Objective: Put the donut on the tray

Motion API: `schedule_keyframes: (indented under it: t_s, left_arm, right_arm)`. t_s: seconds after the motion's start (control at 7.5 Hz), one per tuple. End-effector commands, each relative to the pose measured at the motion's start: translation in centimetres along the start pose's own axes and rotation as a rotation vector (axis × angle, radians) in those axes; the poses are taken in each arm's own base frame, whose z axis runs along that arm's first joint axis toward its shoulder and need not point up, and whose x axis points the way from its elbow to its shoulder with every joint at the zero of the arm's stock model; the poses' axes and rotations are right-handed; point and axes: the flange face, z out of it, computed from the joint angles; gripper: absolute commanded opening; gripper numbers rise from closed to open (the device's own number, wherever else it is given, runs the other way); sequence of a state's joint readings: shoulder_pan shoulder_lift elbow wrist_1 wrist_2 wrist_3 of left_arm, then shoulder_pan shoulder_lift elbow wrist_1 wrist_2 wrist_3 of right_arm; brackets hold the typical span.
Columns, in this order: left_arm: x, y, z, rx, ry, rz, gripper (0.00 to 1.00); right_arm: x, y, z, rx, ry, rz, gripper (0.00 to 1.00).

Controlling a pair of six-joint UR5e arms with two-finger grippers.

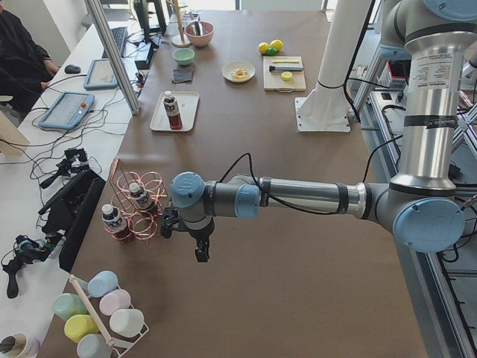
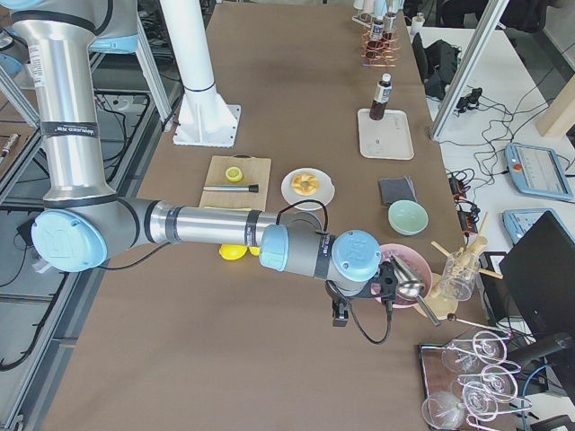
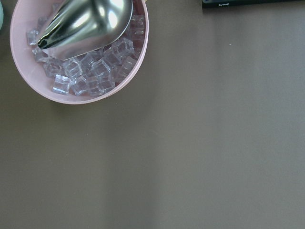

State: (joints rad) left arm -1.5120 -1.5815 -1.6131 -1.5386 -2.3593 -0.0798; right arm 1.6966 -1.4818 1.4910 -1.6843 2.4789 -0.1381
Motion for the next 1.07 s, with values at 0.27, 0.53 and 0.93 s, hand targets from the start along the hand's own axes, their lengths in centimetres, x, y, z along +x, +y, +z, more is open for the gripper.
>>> schedule_keyframes:
  t_s: [0.27,0.53,0.93]
  left_arm:
    - [0.1,-0.1,0.0,0.002,0.0,0.003,0.98]
    - [0.3,-0.1,-0.2,0.004,0.002,0.006,0.98]
    - [0.4,0.0,-0.3,0.006,0.002,0.008,0.98]
  right_arm:
    - [0.2,0.3,0.2,-0.003,-0.002,0.002,1.0]
    - [-0.5,0.6,-0.4,0.009,0.01,-0.013,1.0]
    - [-3.5,1.0,-0.8,0.018,0.029,-0.01,1.0]
